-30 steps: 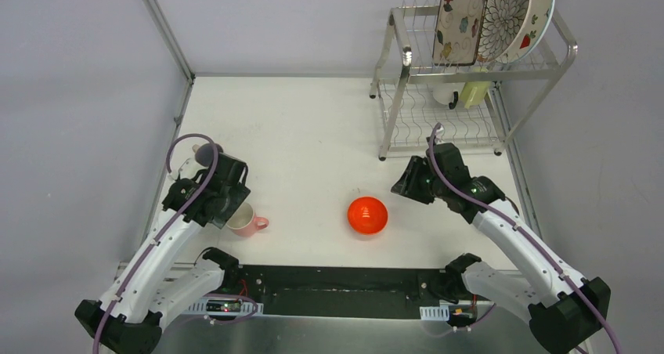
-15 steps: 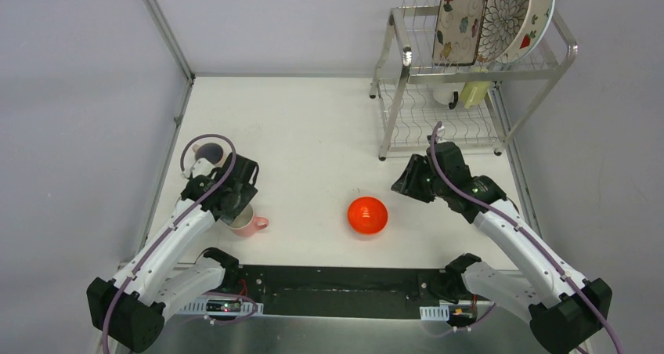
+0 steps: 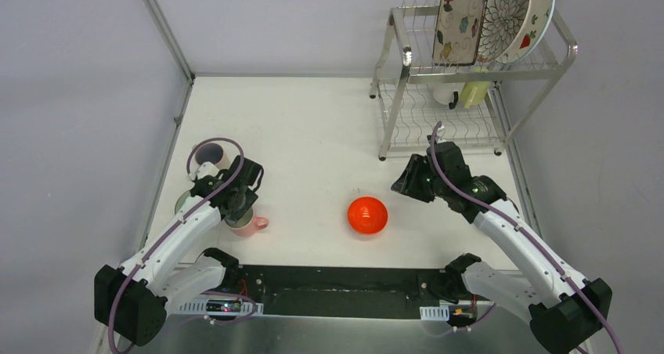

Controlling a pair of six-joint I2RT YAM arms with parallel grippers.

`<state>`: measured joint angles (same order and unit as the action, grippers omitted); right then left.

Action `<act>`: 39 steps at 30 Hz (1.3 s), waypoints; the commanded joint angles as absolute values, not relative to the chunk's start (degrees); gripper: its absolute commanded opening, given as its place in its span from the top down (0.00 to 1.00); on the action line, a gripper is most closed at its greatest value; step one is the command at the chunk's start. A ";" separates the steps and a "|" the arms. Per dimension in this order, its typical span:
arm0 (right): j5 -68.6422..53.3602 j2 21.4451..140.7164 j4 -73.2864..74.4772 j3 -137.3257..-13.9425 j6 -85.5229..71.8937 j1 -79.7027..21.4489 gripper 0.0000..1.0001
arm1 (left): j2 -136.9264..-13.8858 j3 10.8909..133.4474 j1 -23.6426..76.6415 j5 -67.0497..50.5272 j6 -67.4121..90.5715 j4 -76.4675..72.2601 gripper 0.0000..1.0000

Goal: Load the mixed dishes into the dish rack
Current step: Pick up the cup at the center of the board.

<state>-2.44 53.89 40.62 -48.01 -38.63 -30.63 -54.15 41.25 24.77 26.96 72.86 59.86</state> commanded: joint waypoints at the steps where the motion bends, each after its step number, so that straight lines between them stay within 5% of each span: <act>1: -3.06 52.96 39.99 -51.06 -37.89 -30.94 0.58 | -55.04 40.91 24.96 27.47 73.30 58.14 0.52; 8: -2.78 52.32 40.25 -50.98 -37.88 -31.02 0.58 | -55.24 40.90 24.96 26.70 73.22 58.01 0.66; 17: -2.92 52.72 39.89 -50.72 -37.87 -30.96 0.58 | -52.20 43.02 24.96 23.44 72.16 58.01 0.99; 39: -6.64 52.63 36.27 -50.14 -39.86 -31.18 0.57 | -43.70 48.41 24.96 18.45 66.88 51.07 1.00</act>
